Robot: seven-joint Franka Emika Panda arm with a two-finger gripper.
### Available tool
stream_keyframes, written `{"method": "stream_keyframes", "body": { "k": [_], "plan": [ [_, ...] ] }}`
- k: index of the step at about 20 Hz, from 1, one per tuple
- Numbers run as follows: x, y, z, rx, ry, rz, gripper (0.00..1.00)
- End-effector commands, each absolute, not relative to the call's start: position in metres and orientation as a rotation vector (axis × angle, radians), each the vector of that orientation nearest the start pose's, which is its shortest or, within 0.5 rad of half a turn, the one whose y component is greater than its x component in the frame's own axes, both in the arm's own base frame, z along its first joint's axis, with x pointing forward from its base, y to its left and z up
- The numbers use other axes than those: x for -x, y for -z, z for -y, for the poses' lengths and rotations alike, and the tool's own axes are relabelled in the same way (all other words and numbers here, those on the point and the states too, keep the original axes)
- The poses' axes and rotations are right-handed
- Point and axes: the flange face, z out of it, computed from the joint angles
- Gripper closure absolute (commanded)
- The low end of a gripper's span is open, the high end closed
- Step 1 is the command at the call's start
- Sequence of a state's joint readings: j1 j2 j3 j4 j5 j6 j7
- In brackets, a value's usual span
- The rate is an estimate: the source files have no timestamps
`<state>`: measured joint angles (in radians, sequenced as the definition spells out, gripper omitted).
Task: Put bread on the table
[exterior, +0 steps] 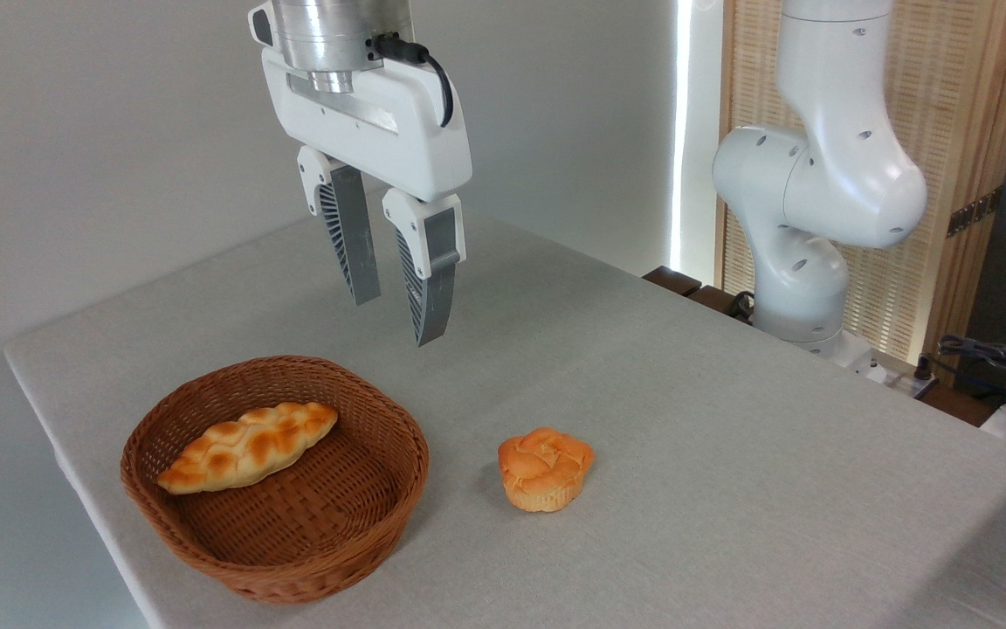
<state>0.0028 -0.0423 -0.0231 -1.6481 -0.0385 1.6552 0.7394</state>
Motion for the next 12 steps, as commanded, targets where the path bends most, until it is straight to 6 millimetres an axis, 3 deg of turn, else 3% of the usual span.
{"method": "stream_keyframes", "body": {
  "k": [1, 12],
  "plan": [
    [-0.5479, -0.6248, 0.0106, 2.949, 0.092, -1.176, 0.0],
    [-0.5488, -0.6249, 0.0115, 2.948, 0.104, -1.175, 0.0]
  ]
}}
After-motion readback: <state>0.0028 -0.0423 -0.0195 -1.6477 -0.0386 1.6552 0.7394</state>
